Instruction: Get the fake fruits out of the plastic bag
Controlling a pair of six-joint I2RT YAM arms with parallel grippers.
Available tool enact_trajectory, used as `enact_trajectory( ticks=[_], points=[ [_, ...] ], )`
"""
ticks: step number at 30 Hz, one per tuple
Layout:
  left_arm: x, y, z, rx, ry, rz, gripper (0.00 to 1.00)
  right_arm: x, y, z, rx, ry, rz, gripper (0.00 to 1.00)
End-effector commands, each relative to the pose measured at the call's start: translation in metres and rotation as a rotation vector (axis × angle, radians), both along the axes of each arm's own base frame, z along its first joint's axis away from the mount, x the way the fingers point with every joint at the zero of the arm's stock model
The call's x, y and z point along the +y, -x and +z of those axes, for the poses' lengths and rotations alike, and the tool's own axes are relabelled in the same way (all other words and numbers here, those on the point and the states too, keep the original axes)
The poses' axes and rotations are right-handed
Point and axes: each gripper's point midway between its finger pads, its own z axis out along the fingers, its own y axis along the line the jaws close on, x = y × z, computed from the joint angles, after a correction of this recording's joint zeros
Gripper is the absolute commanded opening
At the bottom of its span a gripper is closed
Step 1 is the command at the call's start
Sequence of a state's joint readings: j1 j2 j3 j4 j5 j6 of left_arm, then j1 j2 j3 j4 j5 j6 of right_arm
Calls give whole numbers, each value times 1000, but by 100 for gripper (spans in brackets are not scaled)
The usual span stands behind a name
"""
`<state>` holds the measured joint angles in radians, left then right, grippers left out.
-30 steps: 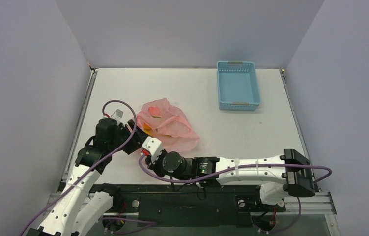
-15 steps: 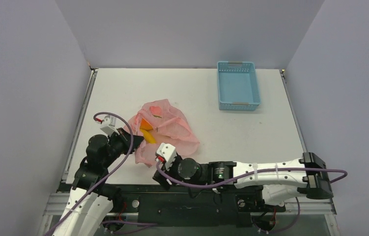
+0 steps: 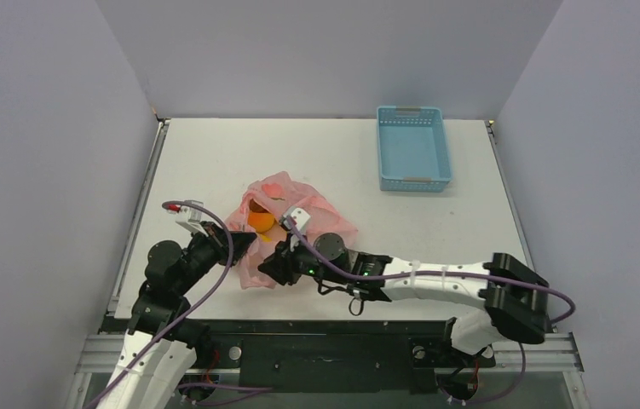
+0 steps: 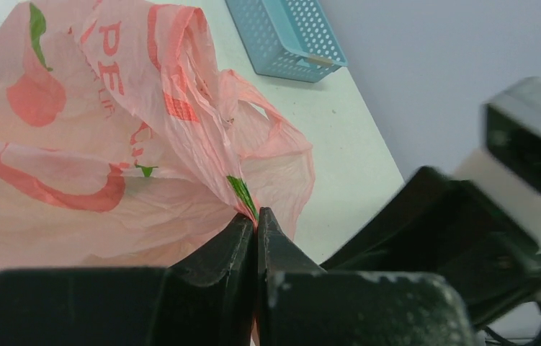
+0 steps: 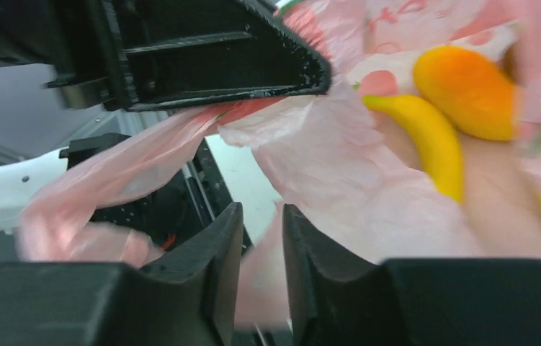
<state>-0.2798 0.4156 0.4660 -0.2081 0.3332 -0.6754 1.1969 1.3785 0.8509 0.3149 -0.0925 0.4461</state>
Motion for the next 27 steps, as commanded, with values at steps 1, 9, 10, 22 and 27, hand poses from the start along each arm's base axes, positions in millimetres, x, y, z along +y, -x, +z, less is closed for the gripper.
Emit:
enact_trajectory(
  ticks=[1,9,10,22,27],
  points=[
    [-4,4,34,-158,40,-38,0,55,14,8,45,-154,141,19],
    [-1,6,33,-167,45,-19,0,81,10,-96,165,-55,50,0],
    [1,6,27,-141,38,-8,0,77,7,-91,162,-63,35,0],
    [32,20,-1,50,-6,163,3,0,-19,-27,89,-27,-118,42],
    [43,21,-8,168,-45,233,44,-29,-33,-14,61,-3,-190,54]
  ],
)
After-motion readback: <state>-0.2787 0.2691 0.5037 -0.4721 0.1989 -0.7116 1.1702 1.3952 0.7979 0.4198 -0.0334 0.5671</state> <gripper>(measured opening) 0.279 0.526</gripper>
